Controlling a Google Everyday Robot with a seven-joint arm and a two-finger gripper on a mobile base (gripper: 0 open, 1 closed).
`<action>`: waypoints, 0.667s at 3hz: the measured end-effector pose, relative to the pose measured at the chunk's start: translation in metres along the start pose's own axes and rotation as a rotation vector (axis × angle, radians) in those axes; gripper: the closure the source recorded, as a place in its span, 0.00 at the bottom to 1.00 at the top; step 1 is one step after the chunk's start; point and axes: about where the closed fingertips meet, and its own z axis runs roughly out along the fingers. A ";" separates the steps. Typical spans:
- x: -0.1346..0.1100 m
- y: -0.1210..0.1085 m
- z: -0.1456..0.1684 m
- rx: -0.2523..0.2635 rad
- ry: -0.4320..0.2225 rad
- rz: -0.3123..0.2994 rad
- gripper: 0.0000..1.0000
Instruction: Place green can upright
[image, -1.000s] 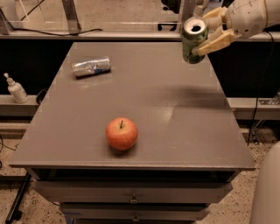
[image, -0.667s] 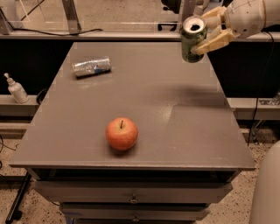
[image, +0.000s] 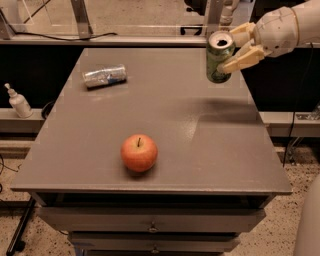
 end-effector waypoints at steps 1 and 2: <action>0.011 0.022 0.006 -0.037 -0.030 0.061 1.00; 0.029 0.043 0.012 -0.056 -0.088 0.134 1.00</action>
Offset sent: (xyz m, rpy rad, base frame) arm -0.0560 -0.0122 -0.0771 0.1492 0.2405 0.0345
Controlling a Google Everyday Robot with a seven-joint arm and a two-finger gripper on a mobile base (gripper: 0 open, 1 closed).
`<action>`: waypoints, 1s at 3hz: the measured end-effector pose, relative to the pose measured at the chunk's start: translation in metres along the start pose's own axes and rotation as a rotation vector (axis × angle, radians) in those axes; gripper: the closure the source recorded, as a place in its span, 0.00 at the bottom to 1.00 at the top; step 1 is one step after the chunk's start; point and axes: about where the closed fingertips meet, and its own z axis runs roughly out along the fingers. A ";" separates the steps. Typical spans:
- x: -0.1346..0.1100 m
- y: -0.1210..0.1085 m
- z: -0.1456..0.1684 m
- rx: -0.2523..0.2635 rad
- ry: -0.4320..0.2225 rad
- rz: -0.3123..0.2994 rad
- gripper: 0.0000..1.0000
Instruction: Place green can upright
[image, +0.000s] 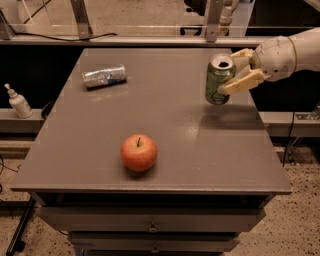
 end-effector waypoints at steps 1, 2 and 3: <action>0.011 0.009 0.008 -0.014 -0.077 0.053 1.00; 0.019 0.015 0.015 -0.027 -0.128 0.093 1.00; 0.030 0.019 0.020 -0.034 -0.117 0.136 0.82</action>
Offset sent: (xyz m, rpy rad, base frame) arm -0.0188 0.0058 -0.0400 0.1818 0.1567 0.0304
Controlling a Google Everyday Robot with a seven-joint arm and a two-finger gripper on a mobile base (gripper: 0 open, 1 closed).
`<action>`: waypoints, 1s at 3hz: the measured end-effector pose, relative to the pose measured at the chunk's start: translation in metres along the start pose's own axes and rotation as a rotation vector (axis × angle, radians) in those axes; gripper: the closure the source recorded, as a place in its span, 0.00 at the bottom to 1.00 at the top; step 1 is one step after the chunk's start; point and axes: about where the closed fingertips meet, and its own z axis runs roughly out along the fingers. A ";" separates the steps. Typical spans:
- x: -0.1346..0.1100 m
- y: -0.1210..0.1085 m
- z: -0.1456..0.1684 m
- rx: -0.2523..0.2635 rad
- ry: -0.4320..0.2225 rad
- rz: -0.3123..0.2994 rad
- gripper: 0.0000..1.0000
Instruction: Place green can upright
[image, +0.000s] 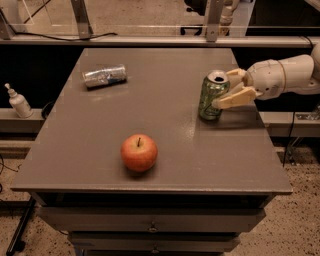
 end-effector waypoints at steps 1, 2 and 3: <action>0.011 0.003 0.001 0.006 0.013 0.024 0.59; 0.018 0.006 0.001 0.008 0.025 0.035 0.35; 0.018 0.006 0.001 0.008 0.026 0.035 0.13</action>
Offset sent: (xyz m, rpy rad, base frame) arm -0.0118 -0.0127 -0.0283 -0.0465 0.0465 -0.0292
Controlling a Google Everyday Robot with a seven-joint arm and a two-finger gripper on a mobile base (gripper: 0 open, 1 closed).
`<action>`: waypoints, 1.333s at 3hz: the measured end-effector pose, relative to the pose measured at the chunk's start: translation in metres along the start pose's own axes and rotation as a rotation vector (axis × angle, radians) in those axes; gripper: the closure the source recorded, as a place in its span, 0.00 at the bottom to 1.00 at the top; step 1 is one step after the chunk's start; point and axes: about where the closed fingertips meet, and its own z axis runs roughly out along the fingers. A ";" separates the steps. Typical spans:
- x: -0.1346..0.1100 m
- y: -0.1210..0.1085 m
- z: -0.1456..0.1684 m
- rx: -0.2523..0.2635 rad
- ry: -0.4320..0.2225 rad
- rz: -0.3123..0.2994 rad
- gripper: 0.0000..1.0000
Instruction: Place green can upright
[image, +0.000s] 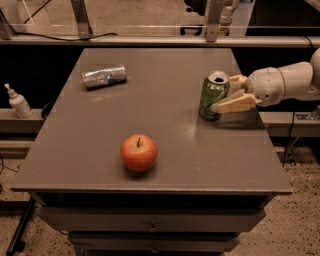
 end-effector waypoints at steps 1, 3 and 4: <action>0.003 0.004 -0.008 0.017 0.013 -0.013 0.00; -0.012 0.013 -0.073 0.155 0.003 -0.083 0.00; -0.042 0.015 -0.138 0.291 -0.029 -0.177 0.00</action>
Offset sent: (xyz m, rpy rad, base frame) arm -0.0195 -0.0645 0.0200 -0.0189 -0.0964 -0.1098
